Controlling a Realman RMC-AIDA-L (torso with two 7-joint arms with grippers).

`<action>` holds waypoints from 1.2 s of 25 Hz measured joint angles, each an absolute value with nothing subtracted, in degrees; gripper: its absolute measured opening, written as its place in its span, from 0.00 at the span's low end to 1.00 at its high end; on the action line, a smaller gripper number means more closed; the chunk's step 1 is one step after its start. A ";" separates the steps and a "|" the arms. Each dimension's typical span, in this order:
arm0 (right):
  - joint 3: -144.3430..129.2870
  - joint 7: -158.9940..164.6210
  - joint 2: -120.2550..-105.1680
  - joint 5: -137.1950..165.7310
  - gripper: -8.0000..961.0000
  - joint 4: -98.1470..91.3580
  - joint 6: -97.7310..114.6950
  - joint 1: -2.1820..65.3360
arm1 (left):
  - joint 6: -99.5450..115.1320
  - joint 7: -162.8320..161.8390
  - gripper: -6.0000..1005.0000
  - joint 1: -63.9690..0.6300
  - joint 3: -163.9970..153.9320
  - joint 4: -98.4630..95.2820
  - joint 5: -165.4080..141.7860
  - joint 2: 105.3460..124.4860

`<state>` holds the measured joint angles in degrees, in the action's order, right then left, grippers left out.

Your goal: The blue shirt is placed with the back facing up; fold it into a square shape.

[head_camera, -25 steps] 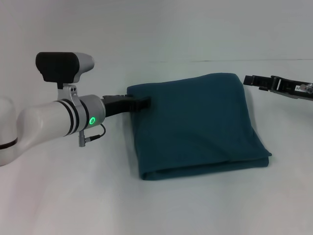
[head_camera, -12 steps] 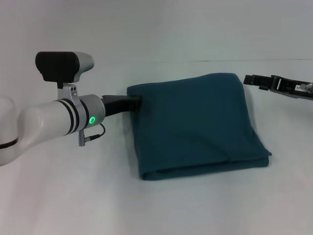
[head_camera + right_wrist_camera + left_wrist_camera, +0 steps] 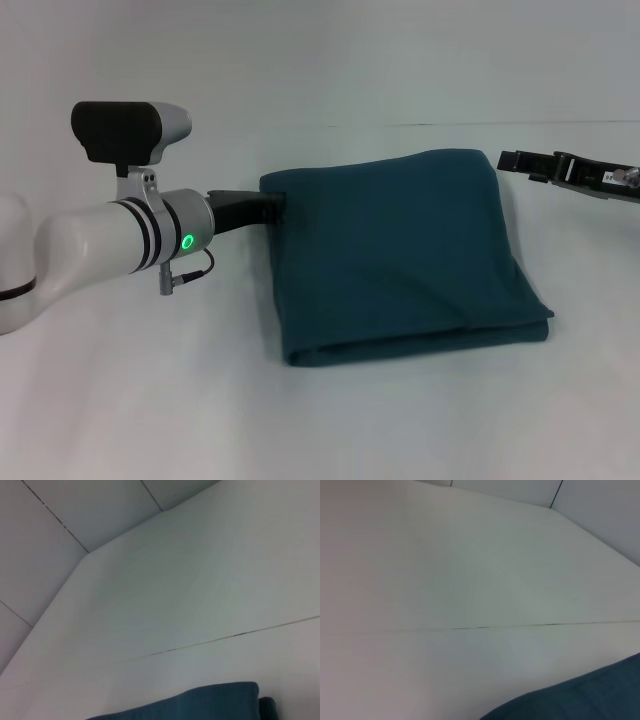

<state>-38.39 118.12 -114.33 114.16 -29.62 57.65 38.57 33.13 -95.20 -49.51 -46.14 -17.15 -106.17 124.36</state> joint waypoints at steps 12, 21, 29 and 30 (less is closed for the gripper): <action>-38.58 118.11 -114.49 114.17 0.73 -29.61 57.03 38.62 | 33.04 -95.18 0.01 -50.20 -46.13 -18.96 -106.17 124.15; -38.58 118.12 -114.52 114.18 0.73 -29.62 56.98 38.58 | 32.61 -95.11 0.04 -50.76 -46.15 -19.78 -106.41 124.03; -38.58 118.12 -114.67 114.39 0.73 -29.62 57.02 38.75 | 31.21 -95.02 0.07 -49.97 -46.24 -20.80 -106.21 124.16; -38.58 118.12 -114.69 114.41 0.73 -29.62 57.03 38.75 | 31.27 -95.02 0.07 -49.56 -46.23 -21.41 -106.19 124.20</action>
<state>-38.58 118.12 -114.69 114.41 -29.62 57.03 38.75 31.27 -95.02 -49.56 -46.23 -21.41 -106.19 124.20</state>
